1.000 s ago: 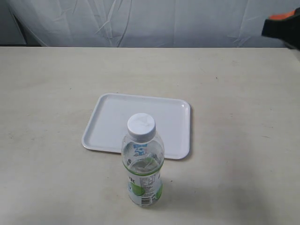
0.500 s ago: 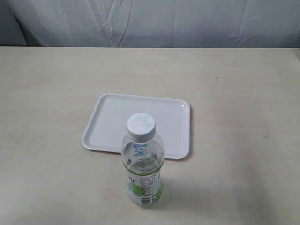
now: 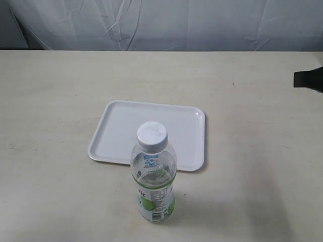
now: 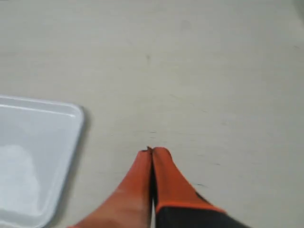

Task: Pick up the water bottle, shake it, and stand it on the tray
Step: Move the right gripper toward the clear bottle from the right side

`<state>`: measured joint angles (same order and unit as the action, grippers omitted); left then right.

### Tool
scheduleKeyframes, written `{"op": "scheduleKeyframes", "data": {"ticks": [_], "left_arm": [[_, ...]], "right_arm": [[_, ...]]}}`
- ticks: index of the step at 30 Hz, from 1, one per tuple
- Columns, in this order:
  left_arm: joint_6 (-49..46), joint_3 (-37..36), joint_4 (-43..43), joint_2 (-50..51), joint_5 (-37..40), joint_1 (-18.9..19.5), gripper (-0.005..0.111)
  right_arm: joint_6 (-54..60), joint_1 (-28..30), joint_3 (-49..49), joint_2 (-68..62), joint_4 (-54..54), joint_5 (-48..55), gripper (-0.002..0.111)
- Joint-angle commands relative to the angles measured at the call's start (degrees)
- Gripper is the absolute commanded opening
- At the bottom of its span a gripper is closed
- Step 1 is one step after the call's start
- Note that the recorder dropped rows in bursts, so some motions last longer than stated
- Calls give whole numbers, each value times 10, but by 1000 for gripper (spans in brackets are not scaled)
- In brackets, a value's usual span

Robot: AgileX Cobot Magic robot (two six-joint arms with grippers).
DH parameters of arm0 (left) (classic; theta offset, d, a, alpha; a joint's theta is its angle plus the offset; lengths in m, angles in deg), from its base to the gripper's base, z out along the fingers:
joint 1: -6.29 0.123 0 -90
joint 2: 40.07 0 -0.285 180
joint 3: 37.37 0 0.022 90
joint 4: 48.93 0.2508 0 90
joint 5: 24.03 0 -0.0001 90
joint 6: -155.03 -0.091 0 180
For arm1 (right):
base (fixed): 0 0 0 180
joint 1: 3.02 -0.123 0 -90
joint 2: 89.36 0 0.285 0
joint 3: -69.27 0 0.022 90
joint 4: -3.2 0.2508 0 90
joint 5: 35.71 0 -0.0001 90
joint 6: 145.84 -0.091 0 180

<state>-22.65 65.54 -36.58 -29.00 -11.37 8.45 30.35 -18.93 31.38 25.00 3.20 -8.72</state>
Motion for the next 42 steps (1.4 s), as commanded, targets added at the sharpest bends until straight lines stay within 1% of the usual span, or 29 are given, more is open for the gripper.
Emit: {"op": "scheduleKeyframes", "data": {"ticks": [1,4,7,12,15,19,24,26,28,30,31,34,38,42], "left_arm": [[3,-1,4,-3,-8,0,0],[3,-1,4,-3,-8,0,0],[3,-1,4,-3,-8,0,0],[3,-1,4,-3,-8,0,0],[3,-1,4,-3,-8,0,0],[3,-1,4,-3,-8,0,0],[3,-1,4,-3,-8,0,0],[3,-1,4,-3,-8,0,0],[3,-1,4,-3,-8,0,0],[3,-1,4,-3,-8,0,0],[3,-1,4,-3,-8,0,0],[3,-1,4,-3,-8,0,0],[3,-1,4,-3,-8,0,0],[3,-1,4,-3,-8,0,0]], "right_arm": [[44,-68,-56,63,98,-17,-1],[77,-125,-94,80,141,-15,-1],[101,-181,-129,83,171,-48,-1],[107,-281,-172,83,174,-110,-1],[107,-325,-179,83,183,-128,-1],[107,-367,-185,80,198,-145,-1],[107,-375,-186,13,204,-142,0],[107,-375,-186,-18,235,-150,15],[109,-375,-186,-48,245,-168,50],[110,-379,-186,-64,245,-168,77],[117,-387,-186,-69,244,-170,79],[122,-435,-186,-71,245,-210,78],[130,-481,-186,-71,225,-270,78],[130,-498,-186,-71,219,-339,78]]}}
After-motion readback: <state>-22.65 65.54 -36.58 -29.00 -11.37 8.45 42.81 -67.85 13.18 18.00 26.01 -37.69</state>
